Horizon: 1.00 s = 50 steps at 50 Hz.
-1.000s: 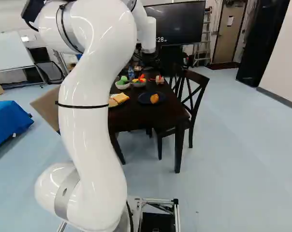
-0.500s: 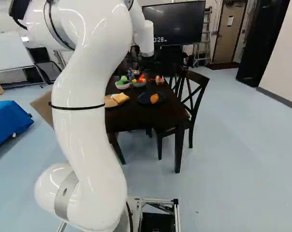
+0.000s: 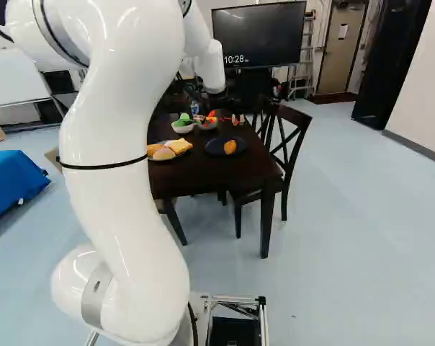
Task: Move the croissant to the empty plate
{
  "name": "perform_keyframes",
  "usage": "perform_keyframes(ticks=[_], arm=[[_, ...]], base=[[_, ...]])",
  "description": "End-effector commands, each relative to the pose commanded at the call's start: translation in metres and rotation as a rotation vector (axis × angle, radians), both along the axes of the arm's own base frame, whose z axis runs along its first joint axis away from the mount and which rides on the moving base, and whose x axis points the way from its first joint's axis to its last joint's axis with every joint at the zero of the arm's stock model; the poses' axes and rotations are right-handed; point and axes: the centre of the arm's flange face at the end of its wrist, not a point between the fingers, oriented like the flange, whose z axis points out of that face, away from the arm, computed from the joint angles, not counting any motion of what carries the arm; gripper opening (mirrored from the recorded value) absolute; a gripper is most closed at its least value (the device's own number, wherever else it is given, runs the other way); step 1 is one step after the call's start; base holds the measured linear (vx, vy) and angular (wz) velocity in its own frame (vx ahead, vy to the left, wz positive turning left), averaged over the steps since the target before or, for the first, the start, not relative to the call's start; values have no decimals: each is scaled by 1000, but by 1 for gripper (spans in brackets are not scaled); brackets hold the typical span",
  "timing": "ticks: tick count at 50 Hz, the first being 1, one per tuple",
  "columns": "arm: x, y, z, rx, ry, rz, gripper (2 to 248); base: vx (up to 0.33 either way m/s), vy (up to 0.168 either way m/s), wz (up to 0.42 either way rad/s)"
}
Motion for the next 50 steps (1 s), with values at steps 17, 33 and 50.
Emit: perform_keyframes(ticks=[17,33,50], arm=[[-31,14,-24,-19,-86,-25,247],[-71,28,-51,-32,-184,-45,247],[-125,45,-85,-36,-304,-58,247]], base=[[0,0,0],[0,0,0],[0,0,0]])
